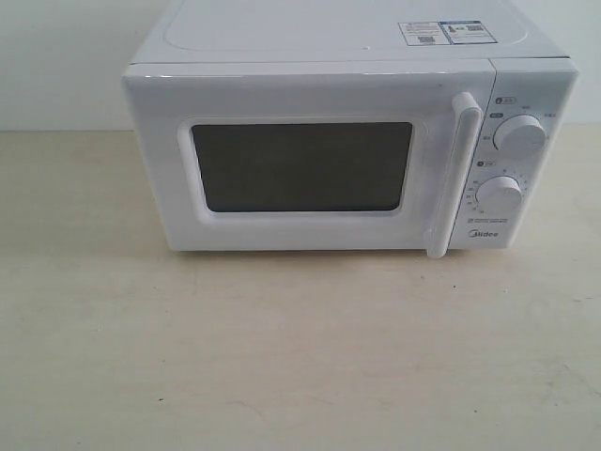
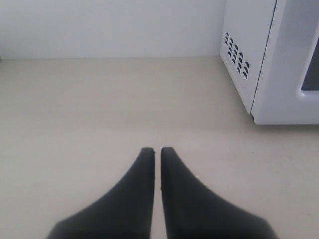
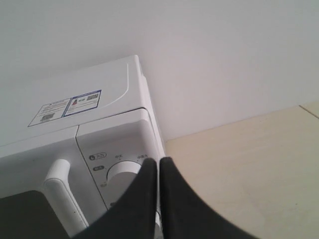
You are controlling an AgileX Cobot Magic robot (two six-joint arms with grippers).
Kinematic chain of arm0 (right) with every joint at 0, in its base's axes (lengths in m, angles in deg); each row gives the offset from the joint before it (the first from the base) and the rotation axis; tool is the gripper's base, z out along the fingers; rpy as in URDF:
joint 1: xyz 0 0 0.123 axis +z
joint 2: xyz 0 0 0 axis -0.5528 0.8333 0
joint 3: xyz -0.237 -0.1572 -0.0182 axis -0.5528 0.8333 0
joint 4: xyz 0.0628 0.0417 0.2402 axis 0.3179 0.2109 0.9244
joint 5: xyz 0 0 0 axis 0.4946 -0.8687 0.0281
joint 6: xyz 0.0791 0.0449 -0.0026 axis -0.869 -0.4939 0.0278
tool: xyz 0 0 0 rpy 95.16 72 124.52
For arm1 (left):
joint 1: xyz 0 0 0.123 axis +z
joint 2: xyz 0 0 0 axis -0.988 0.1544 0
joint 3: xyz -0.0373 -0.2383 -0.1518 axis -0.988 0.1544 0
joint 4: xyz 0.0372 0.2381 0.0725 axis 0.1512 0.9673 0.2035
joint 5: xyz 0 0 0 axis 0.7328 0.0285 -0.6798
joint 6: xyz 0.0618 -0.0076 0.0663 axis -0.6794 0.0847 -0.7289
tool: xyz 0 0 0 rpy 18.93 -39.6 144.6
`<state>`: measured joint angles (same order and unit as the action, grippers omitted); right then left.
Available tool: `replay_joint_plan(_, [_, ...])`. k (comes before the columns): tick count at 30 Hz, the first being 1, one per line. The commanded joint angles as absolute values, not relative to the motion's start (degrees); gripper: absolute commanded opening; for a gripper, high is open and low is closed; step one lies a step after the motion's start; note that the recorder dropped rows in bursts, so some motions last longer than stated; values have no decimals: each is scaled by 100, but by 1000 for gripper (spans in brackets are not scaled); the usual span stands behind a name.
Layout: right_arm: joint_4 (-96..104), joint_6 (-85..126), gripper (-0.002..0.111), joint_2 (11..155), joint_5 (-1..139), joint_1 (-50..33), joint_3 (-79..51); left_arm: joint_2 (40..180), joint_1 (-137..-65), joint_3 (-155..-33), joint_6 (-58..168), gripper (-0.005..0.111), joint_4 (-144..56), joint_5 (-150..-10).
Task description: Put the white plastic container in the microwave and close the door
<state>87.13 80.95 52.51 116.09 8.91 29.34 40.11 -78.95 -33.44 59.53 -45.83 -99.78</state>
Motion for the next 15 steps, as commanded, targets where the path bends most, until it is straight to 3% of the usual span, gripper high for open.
replay_joint_plan(1, [8682,8224,0,5159,11544,614,2943,3998,-7898,-3323,5913,4,-4580,-9962])
replay_joint_plan(9, [8755,8768,0,3897,8011,-1812,2982,3998,-7898,-3323,5913,4,-4580,-9962])
replay_joint_plan(15, [8739,9242,0,2335,7369,-2968,3587,3998,-7898,-3323,5913,4,-4580,-9962])
